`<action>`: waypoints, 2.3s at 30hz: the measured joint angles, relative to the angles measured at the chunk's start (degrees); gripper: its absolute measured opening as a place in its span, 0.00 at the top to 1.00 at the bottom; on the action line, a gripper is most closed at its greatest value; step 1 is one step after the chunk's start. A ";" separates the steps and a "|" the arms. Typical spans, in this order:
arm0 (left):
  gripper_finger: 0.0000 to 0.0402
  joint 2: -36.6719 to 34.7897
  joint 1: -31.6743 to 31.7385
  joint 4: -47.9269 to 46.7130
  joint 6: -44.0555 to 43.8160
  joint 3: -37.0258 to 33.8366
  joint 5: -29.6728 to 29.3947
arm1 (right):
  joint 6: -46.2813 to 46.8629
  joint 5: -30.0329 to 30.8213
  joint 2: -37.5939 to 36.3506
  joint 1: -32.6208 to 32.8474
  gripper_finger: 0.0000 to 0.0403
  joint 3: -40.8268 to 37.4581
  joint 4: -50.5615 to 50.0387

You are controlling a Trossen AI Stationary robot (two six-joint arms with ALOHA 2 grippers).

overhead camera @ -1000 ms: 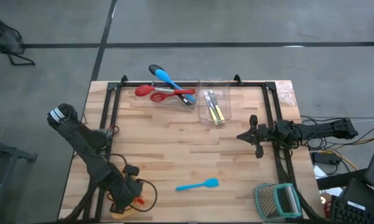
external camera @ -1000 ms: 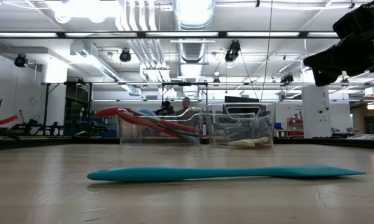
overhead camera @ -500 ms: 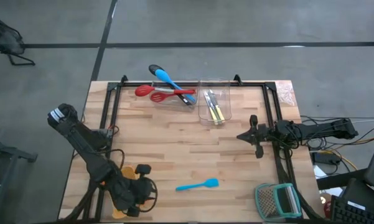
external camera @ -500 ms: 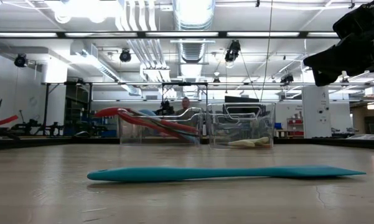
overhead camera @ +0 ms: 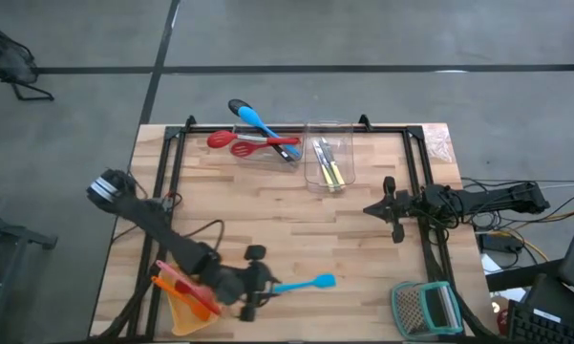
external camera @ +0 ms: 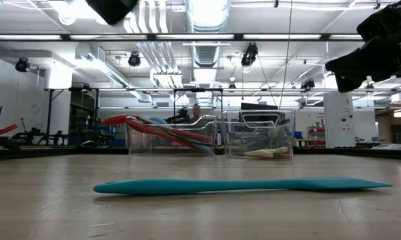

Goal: Pick & Place Kitchen Items
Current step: Put the blue spatula into the yellow bin

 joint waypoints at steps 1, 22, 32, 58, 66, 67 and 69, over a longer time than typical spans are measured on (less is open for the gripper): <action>0.62 1.64 1.00 1.89 0.92 0.10 -0.03 | 0.00 0.00 0.00 0.02 0.98 0.00 -0.02; 0.34 34.55 9.12 13.82 6.73 21.63 -1.50 | -0.02 0.02 -0.02 0.00 0.98 0.00 -0.02; 0.34 39.71 10.49 9.48 5.11 26.28 -2.11 | 0.02 0.00 0.02 0.00 0.98 0.00 0.00; 0.80 40.20 15.09 4.09 1.54 26.03 12.24 | 0.06 0.01 -0.02 0.01 0.98 0.00 -0.02; 0.80 37.74 14.54 1.39 5.87 25.79 14.46 | 0.00 0.02 0.04 0.00 0.98 0.00 0.02; 0.80 37.12 14.29 -0.31 6.68 25.75 15.32 | 0.04 0.02 0.04 0.02 0.98 0.00 -0.02; 0.80 35.62 13.61 -4.03 8.08 25.73 16.29 | 0.11 0.02 0.04 0.02 0.98 0.00 0.00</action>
